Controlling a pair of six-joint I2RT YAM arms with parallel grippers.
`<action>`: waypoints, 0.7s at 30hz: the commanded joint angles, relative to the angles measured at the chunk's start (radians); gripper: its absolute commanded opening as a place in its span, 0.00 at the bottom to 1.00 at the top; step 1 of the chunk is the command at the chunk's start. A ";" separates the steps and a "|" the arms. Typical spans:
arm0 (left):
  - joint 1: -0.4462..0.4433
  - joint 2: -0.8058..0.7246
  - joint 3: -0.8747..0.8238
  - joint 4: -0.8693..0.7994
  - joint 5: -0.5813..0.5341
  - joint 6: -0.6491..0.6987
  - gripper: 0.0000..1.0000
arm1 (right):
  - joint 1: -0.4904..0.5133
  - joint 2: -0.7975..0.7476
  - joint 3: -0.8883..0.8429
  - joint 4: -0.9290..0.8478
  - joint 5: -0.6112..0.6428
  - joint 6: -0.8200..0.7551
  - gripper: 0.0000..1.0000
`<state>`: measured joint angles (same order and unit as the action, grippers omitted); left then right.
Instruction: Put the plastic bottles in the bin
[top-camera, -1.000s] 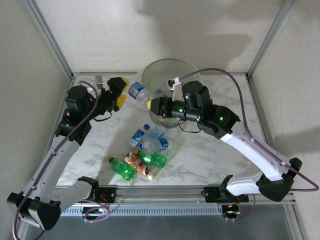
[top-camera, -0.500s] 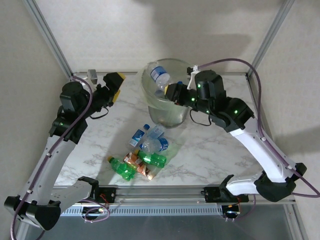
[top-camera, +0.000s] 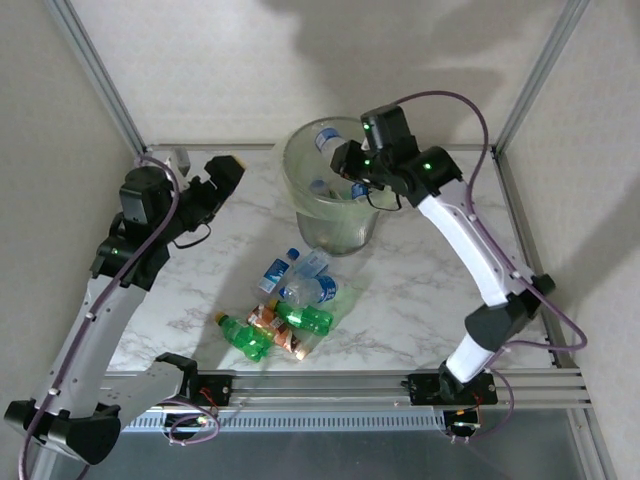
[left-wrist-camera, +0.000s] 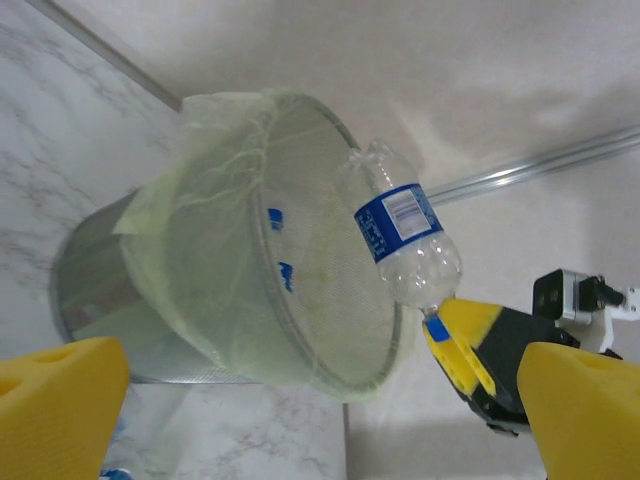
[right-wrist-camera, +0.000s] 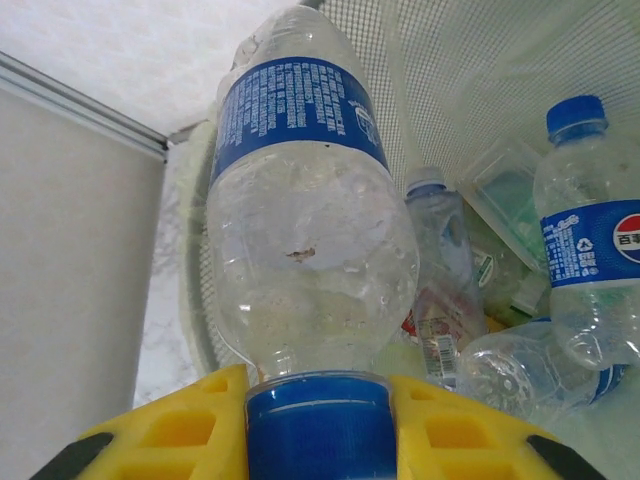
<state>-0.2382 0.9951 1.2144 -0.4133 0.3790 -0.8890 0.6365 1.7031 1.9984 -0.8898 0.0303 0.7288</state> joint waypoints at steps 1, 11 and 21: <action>0.005 -0.039 0.034 -0.068 -0.056 0.054 0.99 | 0.002 0.074 0.092 -0.093 0.021 -0.007 0.27; 0.008 -0.055 0.040 -0.128 -0.077 0.069 1.00 | 0.038 0.170 0.228 -0.169 0.067 -0.021 0.67; 0.010 -0.082 0.011 -0.227 -0.155 0.059 0.98 | 0.147 0.074 0.192 -0.130 0.172 -0.063 0.67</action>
<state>-0.2375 0.9421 1.2228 -0.5800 0.2798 -0.8371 0.7383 1.8591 2.1921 -1.0359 0.1394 0.7002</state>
